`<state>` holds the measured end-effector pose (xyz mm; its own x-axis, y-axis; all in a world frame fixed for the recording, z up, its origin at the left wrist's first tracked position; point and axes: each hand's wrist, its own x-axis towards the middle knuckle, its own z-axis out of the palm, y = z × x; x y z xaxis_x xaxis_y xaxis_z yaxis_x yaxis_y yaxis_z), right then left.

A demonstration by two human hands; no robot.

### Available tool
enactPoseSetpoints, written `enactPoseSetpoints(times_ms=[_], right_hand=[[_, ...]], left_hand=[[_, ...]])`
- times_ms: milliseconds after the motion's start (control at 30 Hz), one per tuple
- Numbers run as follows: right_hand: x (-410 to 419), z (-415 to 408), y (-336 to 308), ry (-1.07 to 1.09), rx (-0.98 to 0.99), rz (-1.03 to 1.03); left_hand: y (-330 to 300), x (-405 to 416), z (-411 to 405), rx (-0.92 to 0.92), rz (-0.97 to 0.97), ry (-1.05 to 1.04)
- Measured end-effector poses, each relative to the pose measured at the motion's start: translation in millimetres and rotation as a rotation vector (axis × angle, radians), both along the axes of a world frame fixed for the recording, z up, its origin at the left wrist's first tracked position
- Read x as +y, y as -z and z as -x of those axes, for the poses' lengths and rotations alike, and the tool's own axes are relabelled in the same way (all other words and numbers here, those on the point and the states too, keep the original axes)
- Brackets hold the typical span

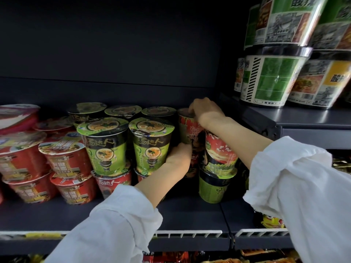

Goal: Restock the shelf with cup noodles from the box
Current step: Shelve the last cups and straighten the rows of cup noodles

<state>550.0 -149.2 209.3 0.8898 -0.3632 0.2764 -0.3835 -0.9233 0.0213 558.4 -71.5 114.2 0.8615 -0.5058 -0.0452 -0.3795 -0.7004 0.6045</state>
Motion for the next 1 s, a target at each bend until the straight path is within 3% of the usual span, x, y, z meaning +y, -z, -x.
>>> enactPoseSetpoints(times_ms=[133, 267, 467, 600, 1000], right_hand=[[5, -2, -1, -0.029, 0.017, 0.026], [9, -6, -3, -0.030, 0.019, 0.039], [5, -7, 0, -0.022, 0.039, -0.048], [1, -6, 2, -0.027, 0.014, 0.004], [-3, -11, -1, -0.005, 0.090, -0.079]], left_hand=[[-3, 2, 4, 0.103, -0.001, -0.039], [0, 8, 8, 0.034, 0.003, 0.047], [6, 10, 5, -0.075, -0.107, 0.073], [6, 13, 0, -0.169, -0.192, 0.152], [3, 8, -3, -0.197, -0.259, 0.149]])
